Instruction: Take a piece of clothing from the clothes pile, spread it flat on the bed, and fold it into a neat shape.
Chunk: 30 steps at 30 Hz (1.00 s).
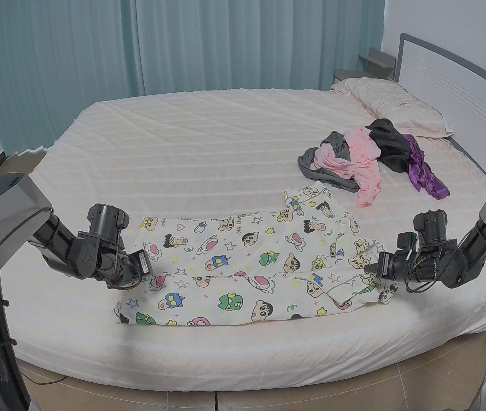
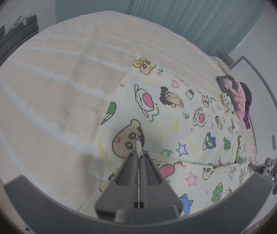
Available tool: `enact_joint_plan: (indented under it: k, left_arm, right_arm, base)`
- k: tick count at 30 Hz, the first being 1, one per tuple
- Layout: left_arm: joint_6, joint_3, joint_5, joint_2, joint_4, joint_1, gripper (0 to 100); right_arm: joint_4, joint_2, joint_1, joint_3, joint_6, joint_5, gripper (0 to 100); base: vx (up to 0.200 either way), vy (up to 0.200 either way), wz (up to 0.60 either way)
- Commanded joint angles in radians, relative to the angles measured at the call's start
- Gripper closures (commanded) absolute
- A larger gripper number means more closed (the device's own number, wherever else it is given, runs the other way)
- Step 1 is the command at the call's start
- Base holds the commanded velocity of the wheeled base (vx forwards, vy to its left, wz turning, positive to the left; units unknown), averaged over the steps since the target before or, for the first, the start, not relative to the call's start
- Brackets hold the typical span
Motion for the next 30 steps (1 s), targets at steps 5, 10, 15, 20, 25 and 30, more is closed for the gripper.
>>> enact_joint_plan:
  k: [5,10,15,20,25,30]
  left_arm:
    - [-0.013,-0.034,0.006,0.024,0.007,-0.002,100]
    - [-0.047,-0.029,0.012,0.016,0.007,-0.002,0]
    - [-0.049,-0.02,0.012,-0.021,0.009,0.023,0]
    - [-0.095,-0.019,0.014,-0.067,0.01,0.034,0]
    - [-0.157,0.024,0.014,-0.151,0.009,0.037,0]
    - [-0.289,0.083,0.014,-0.243,0.01,0.02,0]
  right_arm:
    - [-0.002,0.025,0.005,-0.018,0.03,-0.001,100]
    - [-0.002,-0.001,0.003,-0.023,0.071,-0.01,0]
    - [-0.002,-0.056,-0.003,-0.023,0.168,-0.09,0]
    - [-0.001,-0.102,0.008,-0.014,0.286,-0.203,0]
    - [0.014,-0.165,0.106,0.048,0.539,-0.349,0]
    - [0.016,-0.191,0.164,0.12,0.672,-0.392,0]
  base:
    - [0.0,0.0,0.0]
    - [0.0,0.0,0.0]
    - [0.0,0.0,0.0]
    - [0.0,0.0,0.0]
    - [0.0,0.0,0.0]
    - [0.0,0.0,0.0]
